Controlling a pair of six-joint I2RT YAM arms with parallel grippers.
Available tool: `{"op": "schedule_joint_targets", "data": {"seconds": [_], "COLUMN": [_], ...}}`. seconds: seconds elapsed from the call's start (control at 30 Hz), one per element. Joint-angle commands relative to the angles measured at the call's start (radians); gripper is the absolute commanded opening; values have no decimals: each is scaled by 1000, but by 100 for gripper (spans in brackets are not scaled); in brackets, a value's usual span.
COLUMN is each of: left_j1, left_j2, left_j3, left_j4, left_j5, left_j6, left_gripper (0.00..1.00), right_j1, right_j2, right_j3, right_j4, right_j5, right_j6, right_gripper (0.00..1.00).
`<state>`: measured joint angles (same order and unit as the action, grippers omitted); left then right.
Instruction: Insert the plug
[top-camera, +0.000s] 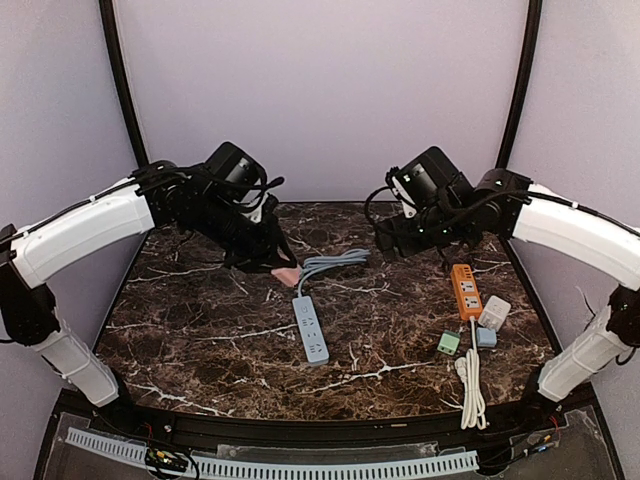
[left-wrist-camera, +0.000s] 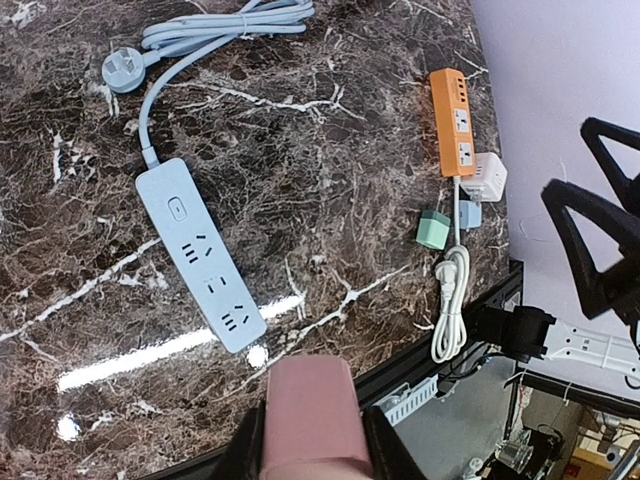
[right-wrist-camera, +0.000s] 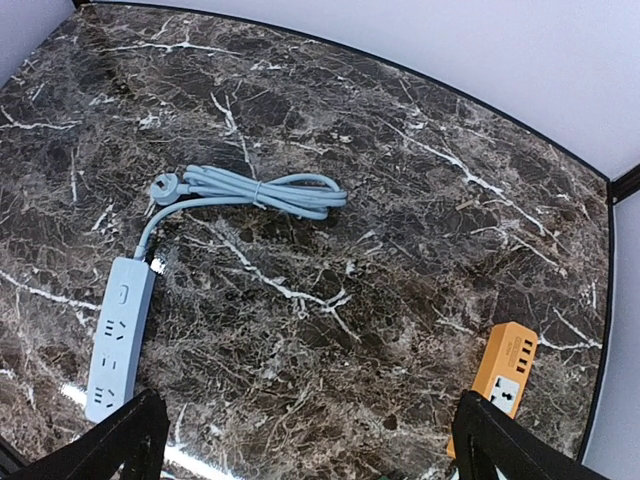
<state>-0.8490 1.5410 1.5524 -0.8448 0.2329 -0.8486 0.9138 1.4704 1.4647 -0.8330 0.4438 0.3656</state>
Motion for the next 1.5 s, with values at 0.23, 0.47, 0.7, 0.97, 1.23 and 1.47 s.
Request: {"op": "schedule_joint_targets", "data": {"seconds": [0.23, 0.47, 0.7, 0.97, 1.23, 1.47], "left_j1": [-87, -90, -90, -89, -89, -89], "left_j2": [133, 220, 271, 333, 384, 412], "left_j3": [92, 150, 129, 106, 105, 117], "left_j4": [-101, -166, -186, -134, -82, -90], "left_j5": [-164, -194, -221, -258, -269, -265], "left_j6": [-155, -177, -248, -297, -323, -302], "left_gripper": [1, 1, 1, 1, 1, 1], "right_j1": [-61, -113, -135, -138, -138, -138], "right_j2": [-166, -188, -145, -124, -116, -147], "right_j3": [-168, -242, -269, -237, -196, -211], "right_j4": [63, 103, 187, 186, 94, 81], "right_j5": [-33, -81, -265, -371, -329, -363], "right_j6": [0, -27, -48, -97, -74, -96], "right_gripper": [99, 99, 99, 99, 99, 99]}}
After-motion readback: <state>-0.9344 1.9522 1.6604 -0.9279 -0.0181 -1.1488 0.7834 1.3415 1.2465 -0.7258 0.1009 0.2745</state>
